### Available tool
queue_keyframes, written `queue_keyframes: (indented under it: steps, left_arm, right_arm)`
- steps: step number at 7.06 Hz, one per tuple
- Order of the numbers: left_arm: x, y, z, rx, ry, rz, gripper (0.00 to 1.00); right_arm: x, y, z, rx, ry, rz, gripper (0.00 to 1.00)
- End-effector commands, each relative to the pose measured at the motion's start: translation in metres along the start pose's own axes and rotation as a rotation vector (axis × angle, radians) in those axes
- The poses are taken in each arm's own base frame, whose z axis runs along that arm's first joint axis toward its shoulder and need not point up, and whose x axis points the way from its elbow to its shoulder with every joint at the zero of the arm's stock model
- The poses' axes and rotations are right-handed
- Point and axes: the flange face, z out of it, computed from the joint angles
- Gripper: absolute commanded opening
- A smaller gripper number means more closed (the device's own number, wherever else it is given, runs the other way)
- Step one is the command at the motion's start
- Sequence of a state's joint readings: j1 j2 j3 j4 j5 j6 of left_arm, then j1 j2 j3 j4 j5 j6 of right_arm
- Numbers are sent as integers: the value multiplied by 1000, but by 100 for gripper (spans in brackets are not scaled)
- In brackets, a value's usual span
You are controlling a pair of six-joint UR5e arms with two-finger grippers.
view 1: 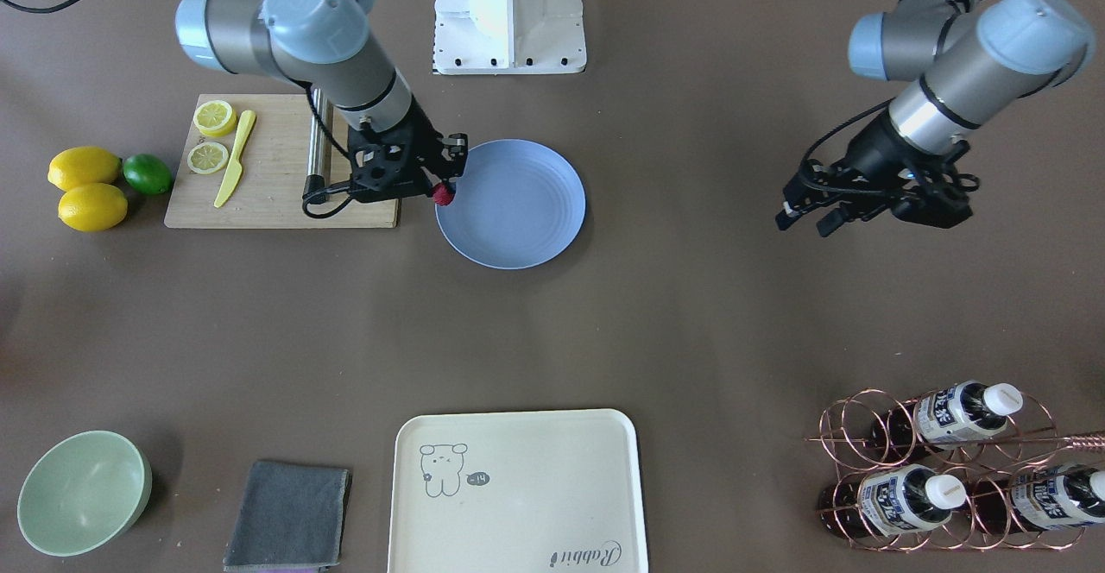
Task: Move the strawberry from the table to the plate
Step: 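Carry the strawberry over the blue plate with the right gripper while the left withdraws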
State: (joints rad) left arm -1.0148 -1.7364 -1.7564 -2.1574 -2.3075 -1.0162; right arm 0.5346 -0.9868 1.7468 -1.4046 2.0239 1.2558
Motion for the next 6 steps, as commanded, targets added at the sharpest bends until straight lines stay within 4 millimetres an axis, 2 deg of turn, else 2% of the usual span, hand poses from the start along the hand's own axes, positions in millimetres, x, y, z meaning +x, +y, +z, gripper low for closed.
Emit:
queue_keyframes:
  steps: [1, 3, 6]
  left_arm:
    - [-90, -19, -63, 3, -68, 79, 72]
    - [-104, -16, -71, 7, -75, 75, 75]
    - [-110, 0, -78, 8, -76, 73, 78]
  right_arm:
    - [-57, 38, 47, 24, 22, 17, 0]
    - [-62, 45, 65, 36, 44, 6, 0]
    - [-58, 38, 67, 54, 27, 2, 0]
